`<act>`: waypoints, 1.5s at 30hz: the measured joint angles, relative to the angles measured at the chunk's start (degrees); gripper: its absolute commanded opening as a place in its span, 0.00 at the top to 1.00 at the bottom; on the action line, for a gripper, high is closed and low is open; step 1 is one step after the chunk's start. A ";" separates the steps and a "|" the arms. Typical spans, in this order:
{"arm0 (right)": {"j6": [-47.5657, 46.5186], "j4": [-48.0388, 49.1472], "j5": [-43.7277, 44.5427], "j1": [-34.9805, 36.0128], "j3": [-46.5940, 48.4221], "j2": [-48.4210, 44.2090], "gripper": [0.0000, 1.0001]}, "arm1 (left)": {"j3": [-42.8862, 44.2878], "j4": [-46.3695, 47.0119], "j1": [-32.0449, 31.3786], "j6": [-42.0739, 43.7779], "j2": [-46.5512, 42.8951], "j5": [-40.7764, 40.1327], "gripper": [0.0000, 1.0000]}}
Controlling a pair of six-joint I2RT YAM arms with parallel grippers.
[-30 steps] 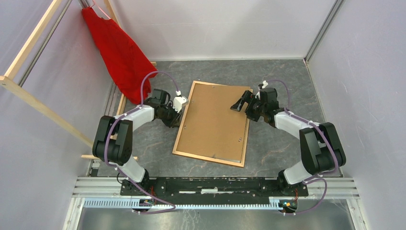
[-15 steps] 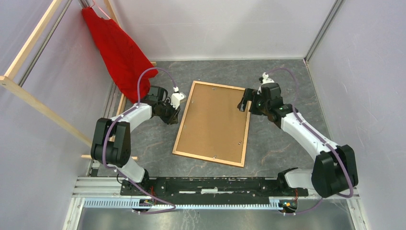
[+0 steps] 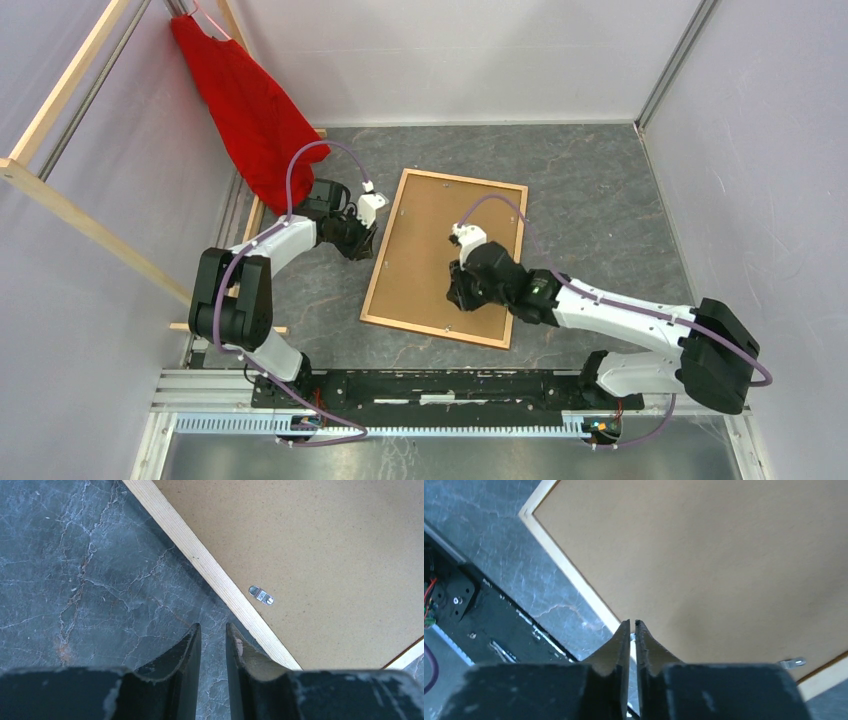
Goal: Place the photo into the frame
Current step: Install the photo frame at the center of the board.
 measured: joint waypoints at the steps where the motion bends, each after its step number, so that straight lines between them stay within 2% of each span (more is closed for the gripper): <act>1: 0.13 0.33 0.57 1.22 -0.48 0.17 0.94 | 0.00 0.00 0.00 0.00 -0.02 0.00 0.68; 5: 1.44 2.82 0.90 3.78 -4.74 0.24 1.00 | 0.00 0.00 0.00 0.00 -0.04 0.44 0.67; 17: 5.25 10.40 0.87 6.56 -13.79 0.24 1.00 | -1.64 0.00 0.00 1.03 -0.24 1.05 0.68; 45: 7.06 17.59 1.27 6.99 -15.37 2.91 1.00 | -3.54 -0.09 -0.68 2.64 0.85 0.98 0.72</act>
